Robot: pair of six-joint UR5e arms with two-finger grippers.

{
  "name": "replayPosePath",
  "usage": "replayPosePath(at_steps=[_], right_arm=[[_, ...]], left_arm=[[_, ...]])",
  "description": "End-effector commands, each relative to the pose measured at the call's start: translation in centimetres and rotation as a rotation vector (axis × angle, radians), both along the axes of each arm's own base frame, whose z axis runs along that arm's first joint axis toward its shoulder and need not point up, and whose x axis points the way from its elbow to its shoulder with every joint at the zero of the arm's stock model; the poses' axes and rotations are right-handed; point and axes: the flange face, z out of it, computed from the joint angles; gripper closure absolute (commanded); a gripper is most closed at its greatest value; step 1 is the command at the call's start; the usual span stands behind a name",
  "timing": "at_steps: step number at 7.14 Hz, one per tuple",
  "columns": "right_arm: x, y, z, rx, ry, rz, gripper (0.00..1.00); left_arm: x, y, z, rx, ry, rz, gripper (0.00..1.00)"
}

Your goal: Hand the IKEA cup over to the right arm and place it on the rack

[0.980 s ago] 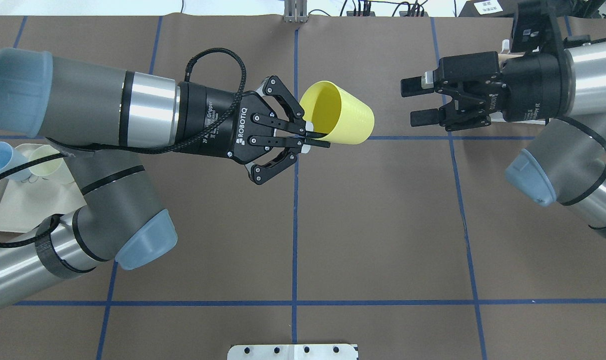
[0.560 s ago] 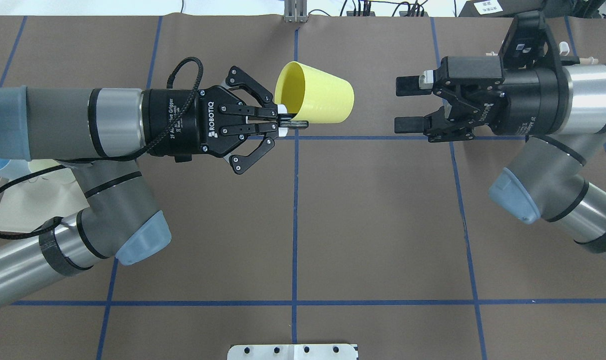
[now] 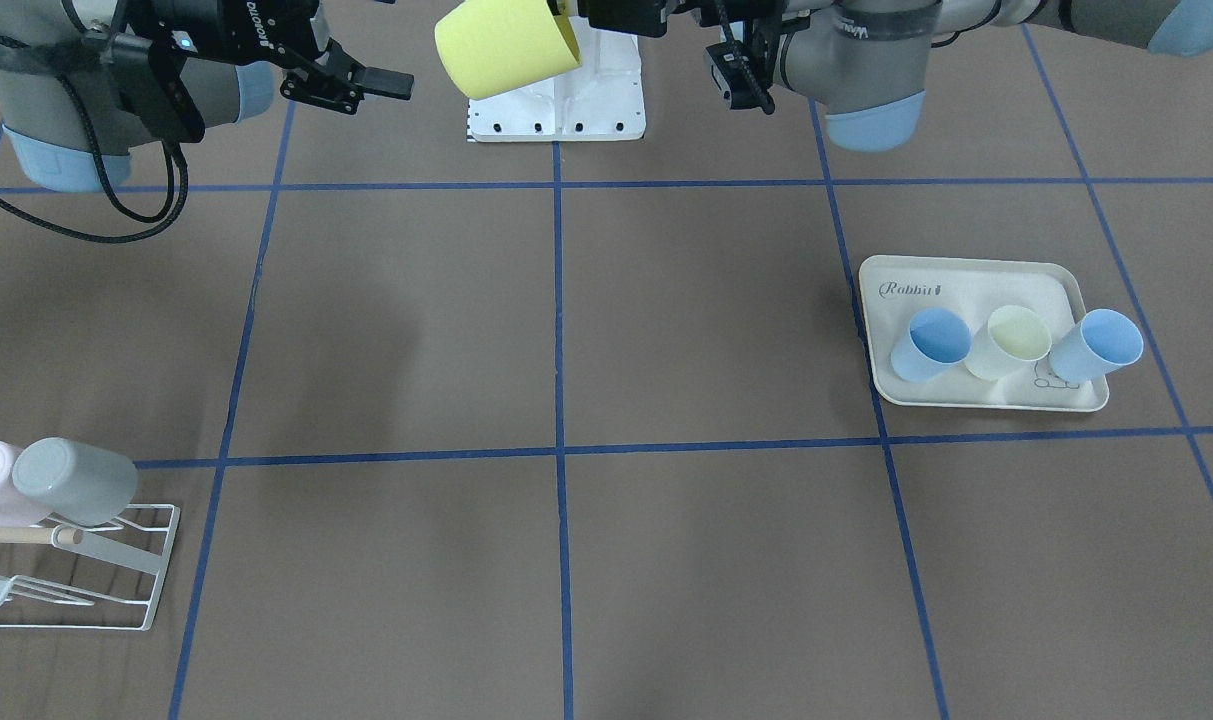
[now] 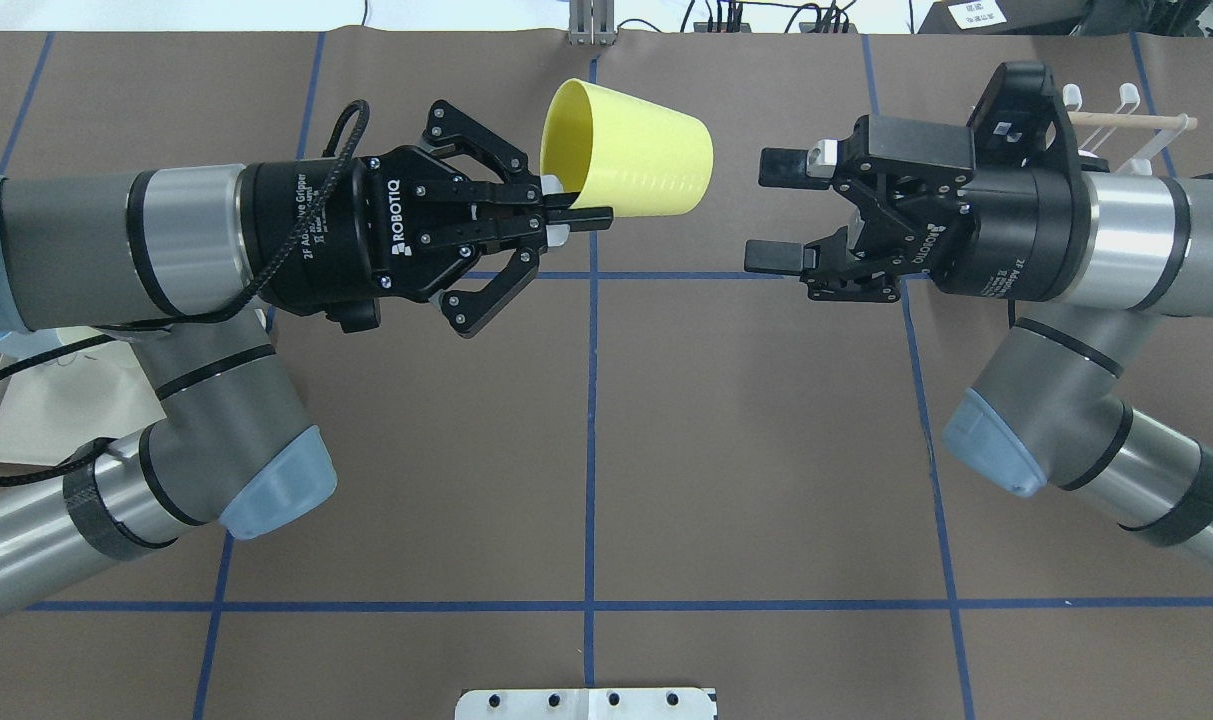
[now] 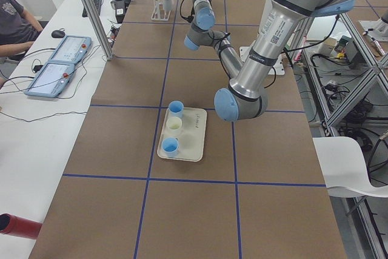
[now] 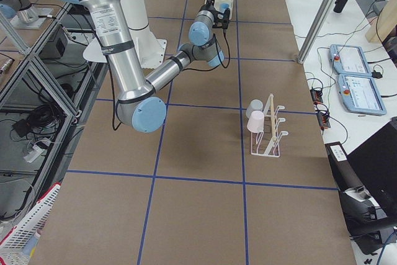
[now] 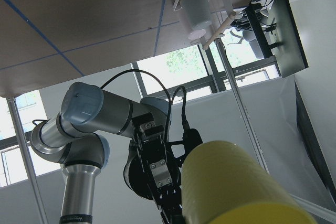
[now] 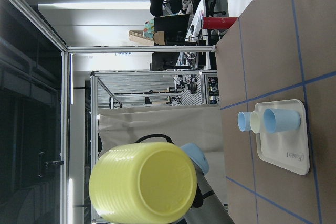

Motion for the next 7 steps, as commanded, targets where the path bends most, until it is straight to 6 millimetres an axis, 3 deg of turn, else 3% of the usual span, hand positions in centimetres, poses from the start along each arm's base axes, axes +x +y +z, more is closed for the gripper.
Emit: replayPosePath(at_steps=[1, 3, 7], right_arm=[[-1.2, 0.6, -1.1, -0.035, -0.070, 0.012, 0.02], [-2.6, 2.3, -1.3, -0.071, -0.188, 0.009, 0.02], [-3.1, 2.2, -1.6, -0.075, -0.212, 0.012, 0.02]], left_arm=[[-0.2, 0.3, -0.3, -0.010, 0.011, 0.015, 1.00], [-0.2, 0.4, -0.5, -0.019, 0.018, 0.028, 1.00], [-0.4, 0.8, -0.9, -0.021, 0.029, 0.043, 1.00]])
